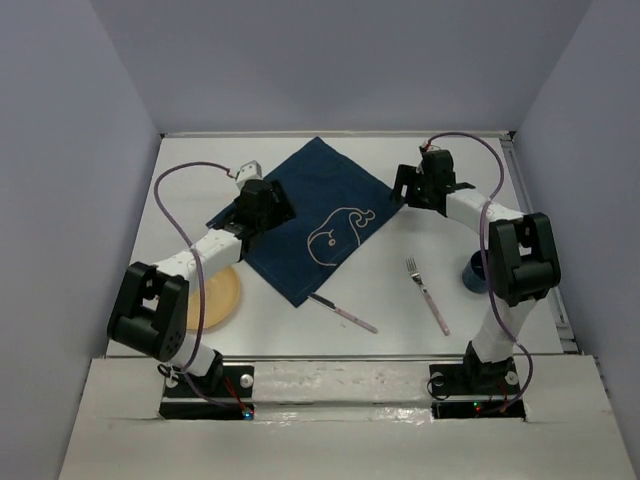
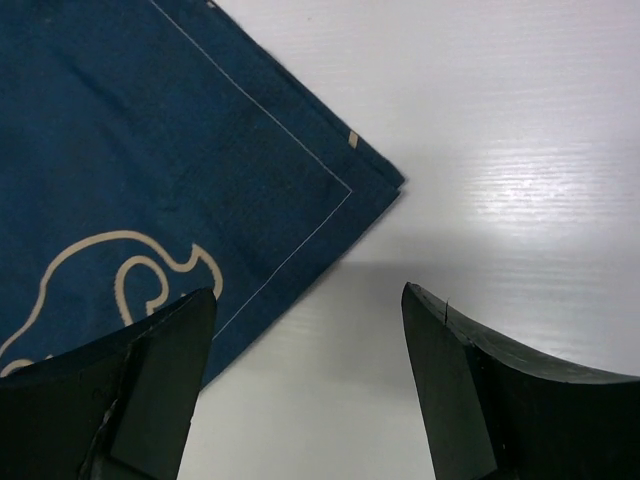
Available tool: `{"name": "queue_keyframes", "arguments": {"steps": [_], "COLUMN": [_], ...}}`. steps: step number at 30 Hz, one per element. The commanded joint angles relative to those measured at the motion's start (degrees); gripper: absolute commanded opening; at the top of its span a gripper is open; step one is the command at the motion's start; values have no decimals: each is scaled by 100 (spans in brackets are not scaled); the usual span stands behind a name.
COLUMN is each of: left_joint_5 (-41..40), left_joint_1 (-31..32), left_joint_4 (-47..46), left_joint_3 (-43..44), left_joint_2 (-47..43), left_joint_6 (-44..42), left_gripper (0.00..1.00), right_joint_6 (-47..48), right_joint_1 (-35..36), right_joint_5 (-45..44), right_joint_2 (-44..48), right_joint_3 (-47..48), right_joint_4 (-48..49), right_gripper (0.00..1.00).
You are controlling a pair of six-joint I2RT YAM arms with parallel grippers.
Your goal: Set the dinner table for one person
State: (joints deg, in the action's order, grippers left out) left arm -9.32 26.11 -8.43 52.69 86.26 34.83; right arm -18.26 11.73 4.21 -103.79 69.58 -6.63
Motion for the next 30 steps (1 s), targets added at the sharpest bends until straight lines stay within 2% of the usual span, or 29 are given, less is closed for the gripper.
{"name": "queue_keyframes", "arguments": {"steps": [1,4,8,14,17,18,20,21,22,24,25,26,30], "left_joint_5": [-97,-227,-526,-624,-553,-544,-475,-396,-343,-167,-88,78,421], "left_joint_1": [-885,-1134,-1336,-1556,-1696,-1714,-1811,-1846,-1890,-1899,-1899,-1899,-1812], "left_joint_4": [-300,-300,-107,429,491,526,710,711,780,825,834,834,1071], "left_joint_3": [-557,-462,99,786,831,848,979,1033,1085,1270,1357,1567,2069], "left_joint_2": [-39,145,602,1314,1402,1429,1560,1613,1674,1876,1973,2174,2622], "left_joint_6": [261,226,130,-37,-81,-116,-222,-248,-275,-327,-336,-345,-328], "left_gripper": [79,79,80,80,80,80,84,84,84,84,84,84,81], "right_joint_6": [323,367,472,561,517,508,473,455,403,367,306,253,-116], "right_joint_1": [58,58,58,58,58,58,58,58,58,58,58,58,-257], "right_joint_5": [-228,-385,-579,-474,-131,-87,27,54,54,1,-34,-69,-43], "right_joint_2": [-588,-1054,-1485,-1899,-2005,-2049,-2058,-2058,-2032,-1961,-1839,-1760,-1163], "right_joint_3": [905,1302,1969,2191,2235,2253,2297,2288,2236,2130,2051,1851,1113], "right_joint_4": [-259,-496,-804,-1077,-1068,-1068,-1068,-1068,-1051,-989,-893,-736,-235], "right_gripper": [81,80,77,73,61,54,45,45,33,19,7,0,0]}}
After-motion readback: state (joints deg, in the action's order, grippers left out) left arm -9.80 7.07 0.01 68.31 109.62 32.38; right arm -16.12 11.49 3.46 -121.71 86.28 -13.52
